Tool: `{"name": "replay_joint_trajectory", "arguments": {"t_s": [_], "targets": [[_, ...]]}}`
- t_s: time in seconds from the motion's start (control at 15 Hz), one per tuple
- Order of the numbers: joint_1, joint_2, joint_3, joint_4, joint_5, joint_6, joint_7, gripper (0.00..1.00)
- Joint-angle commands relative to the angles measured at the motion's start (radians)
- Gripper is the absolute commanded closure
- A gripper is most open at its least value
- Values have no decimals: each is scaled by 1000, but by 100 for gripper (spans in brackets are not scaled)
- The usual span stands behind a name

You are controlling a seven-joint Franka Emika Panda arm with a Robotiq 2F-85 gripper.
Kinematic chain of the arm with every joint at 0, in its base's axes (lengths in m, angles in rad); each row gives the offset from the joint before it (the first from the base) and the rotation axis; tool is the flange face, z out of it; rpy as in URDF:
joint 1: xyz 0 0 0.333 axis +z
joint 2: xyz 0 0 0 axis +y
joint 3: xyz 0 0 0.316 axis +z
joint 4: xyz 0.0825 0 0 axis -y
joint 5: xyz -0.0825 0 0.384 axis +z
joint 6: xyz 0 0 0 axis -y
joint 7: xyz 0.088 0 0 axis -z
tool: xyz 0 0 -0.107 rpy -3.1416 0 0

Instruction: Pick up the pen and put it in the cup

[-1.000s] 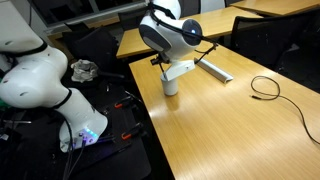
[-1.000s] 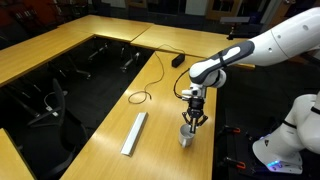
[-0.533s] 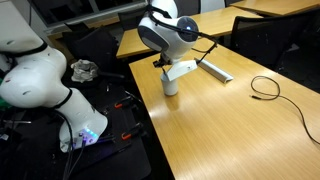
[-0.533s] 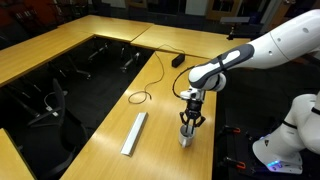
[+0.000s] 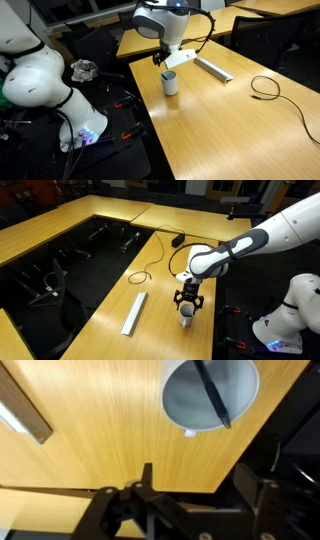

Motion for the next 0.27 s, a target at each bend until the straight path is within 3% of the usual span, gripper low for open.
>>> {"name": "replay_joint_trajectory", "arguments": {"t_s": [0.0,0.2], "targets": [[53,-82,29,-42,-214,96,305,0],[75,-102,48,-12,-472,34,614,0]]}}
